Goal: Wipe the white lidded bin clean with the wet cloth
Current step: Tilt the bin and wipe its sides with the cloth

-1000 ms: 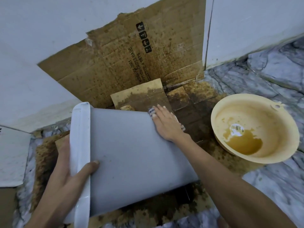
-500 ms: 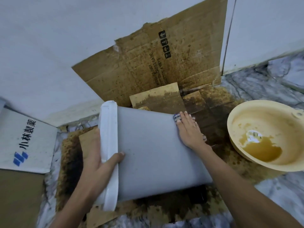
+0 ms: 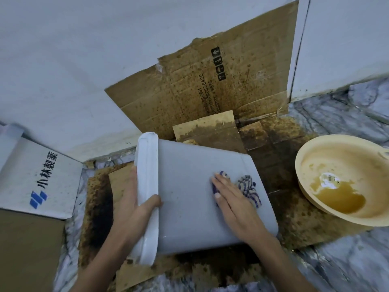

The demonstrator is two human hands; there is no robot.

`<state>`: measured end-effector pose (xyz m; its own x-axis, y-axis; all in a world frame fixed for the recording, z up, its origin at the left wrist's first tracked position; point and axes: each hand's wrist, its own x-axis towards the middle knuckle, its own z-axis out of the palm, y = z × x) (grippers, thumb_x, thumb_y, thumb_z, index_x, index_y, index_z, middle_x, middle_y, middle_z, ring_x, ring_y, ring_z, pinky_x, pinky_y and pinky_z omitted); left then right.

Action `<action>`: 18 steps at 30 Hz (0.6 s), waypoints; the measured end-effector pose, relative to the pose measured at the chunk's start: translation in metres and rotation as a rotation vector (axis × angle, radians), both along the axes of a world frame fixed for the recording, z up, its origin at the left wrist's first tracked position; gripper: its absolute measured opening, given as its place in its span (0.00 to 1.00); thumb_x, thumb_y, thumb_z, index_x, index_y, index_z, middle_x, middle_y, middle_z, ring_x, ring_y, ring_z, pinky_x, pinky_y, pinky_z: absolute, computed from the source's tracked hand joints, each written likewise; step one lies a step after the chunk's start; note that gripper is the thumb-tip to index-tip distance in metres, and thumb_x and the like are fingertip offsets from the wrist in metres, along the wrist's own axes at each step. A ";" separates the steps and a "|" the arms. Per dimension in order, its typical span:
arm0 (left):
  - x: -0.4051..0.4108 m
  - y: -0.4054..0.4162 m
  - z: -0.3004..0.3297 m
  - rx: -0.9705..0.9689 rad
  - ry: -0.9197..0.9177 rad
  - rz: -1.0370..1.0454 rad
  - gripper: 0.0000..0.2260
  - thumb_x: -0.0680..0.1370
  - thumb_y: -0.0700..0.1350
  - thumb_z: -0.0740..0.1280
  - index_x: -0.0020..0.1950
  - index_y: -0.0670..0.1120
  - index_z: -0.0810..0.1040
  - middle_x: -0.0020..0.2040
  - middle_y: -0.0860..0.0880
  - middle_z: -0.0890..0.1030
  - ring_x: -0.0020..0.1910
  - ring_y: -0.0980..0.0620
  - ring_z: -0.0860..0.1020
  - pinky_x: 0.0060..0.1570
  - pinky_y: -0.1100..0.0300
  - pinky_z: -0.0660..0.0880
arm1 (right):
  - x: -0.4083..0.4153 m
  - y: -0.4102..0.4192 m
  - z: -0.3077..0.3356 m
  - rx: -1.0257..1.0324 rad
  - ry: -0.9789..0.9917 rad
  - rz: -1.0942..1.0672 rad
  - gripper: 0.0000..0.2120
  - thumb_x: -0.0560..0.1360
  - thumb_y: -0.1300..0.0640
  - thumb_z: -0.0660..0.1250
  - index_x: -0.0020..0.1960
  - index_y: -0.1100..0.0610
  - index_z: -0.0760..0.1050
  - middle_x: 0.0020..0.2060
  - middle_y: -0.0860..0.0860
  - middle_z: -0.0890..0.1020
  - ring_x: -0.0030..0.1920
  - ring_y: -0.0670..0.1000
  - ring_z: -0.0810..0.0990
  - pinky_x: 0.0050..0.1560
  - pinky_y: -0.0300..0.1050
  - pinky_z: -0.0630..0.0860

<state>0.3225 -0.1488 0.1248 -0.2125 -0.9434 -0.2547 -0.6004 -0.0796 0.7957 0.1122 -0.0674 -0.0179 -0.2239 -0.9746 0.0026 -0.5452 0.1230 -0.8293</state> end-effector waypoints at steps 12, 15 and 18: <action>-0.008 0.000 0.000 -0.019 0.032 -0.025 0.42 0.67 0.51 0.65 0.79 0.67 0.55 0.64 0.61 0.73 0.56 0.62 0.74 0.46 0.56 0.72 | -0.087 -0.036 -0.013 0.198 -0.131 -0.094 0.30 0.81 0.58 0.62 0.79 0.52 0.55 0.74 0.46 0.64 0.74 0.46 0.62 0.72 0.36 0.53; -0.010 0.000 0.001 -0.035 0.040 -0.037 0.40 0.67 0.51 0.65 0.78 0.68 0.57 0.60 0.72 0.71 0.53 0.71 0.73 0.45 0.61 0.70 | -0.112 -0.027 -0.021 0.229 -0.098 -0.147 0.29 0.78 0.46 0.67 0.75 0.48 0.62 0.69 0.47 0.72 0.68 0.50 0.72 0.65 0.42 0.65; -0.013 0.001 0.002 -0.030 0.034 -0.034 0.43 0.67 0.52 0.65 0.80 0.69 0.53 0.61 0.70 0.71 0.54 0.71 0.71 0.46 0.63 0.69 | -0.108 -0.021 -0.032 0.191 -0.156 -0.181 0.26 0.79 0.41 0.62 0.75 0.45 0.65 0.72 0.44 0.69 0.74 0.46 0.64 0.69 0.39 0.58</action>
<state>0.3093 -0.1483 0.1268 -0.2521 -0.9428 -0.2181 -0.5751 -0.0353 0.8173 0.0041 -0.0888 -0.0503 -0.3769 -0.8985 -0.2249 -0.3681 0.3681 -0.8538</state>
